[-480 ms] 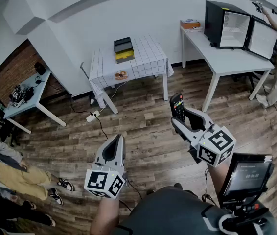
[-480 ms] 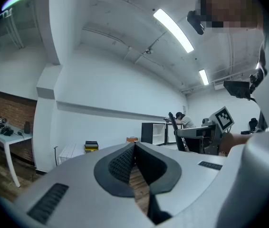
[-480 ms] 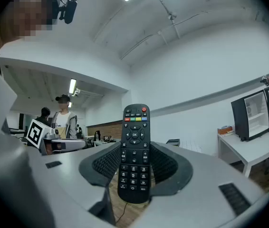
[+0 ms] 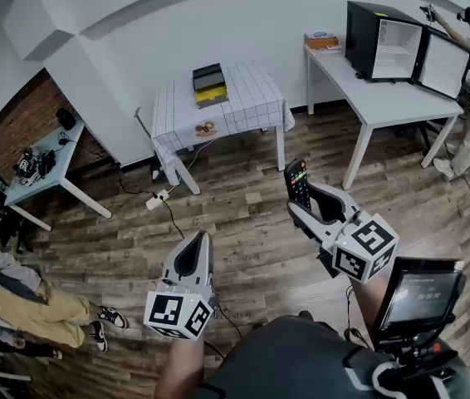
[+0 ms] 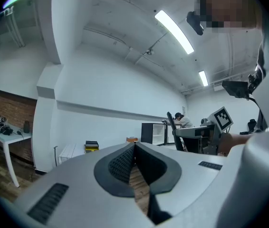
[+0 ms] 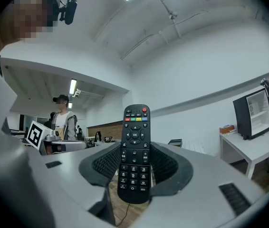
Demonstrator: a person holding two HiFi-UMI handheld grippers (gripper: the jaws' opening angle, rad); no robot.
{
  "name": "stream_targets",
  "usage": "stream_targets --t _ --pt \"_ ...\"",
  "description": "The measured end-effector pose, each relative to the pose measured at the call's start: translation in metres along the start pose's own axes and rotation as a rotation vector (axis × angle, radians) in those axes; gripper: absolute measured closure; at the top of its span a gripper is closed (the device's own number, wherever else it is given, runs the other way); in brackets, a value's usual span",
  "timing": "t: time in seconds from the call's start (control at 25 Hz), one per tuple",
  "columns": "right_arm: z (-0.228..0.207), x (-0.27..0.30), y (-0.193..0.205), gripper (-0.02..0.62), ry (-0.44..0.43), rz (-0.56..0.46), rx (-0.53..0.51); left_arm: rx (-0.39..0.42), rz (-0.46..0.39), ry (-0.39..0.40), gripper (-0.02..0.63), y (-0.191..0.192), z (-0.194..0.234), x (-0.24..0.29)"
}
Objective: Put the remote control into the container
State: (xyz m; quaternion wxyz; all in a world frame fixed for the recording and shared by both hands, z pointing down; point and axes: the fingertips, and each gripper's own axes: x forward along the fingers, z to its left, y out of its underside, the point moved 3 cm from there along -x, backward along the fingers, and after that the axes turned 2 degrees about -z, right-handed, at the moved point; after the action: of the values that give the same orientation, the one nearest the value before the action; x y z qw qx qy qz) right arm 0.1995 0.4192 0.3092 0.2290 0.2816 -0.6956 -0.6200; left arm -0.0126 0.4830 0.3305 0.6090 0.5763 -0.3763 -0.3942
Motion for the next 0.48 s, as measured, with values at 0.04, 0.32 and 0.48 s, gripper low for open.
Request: stream_targets --t 0.04,0.32,0.48 --pt "0.002 0.003 0.0 0.397 0.004 -0.001 0.005 -0.005 -0.004 0.004 0.597 0.001 0.004 -0.001" --pt "0.019 0.024 0.005 0.397 0.025 0.004 0.022 0.005 -0.004 0.039 0.597 0.006 0.031 -0.006" --pt "0.026 0.035 0.012 0.397 0.052 0.008 0.032 -0.015 -0.007 0.06 0.597 0.011 0.049 -0.007"
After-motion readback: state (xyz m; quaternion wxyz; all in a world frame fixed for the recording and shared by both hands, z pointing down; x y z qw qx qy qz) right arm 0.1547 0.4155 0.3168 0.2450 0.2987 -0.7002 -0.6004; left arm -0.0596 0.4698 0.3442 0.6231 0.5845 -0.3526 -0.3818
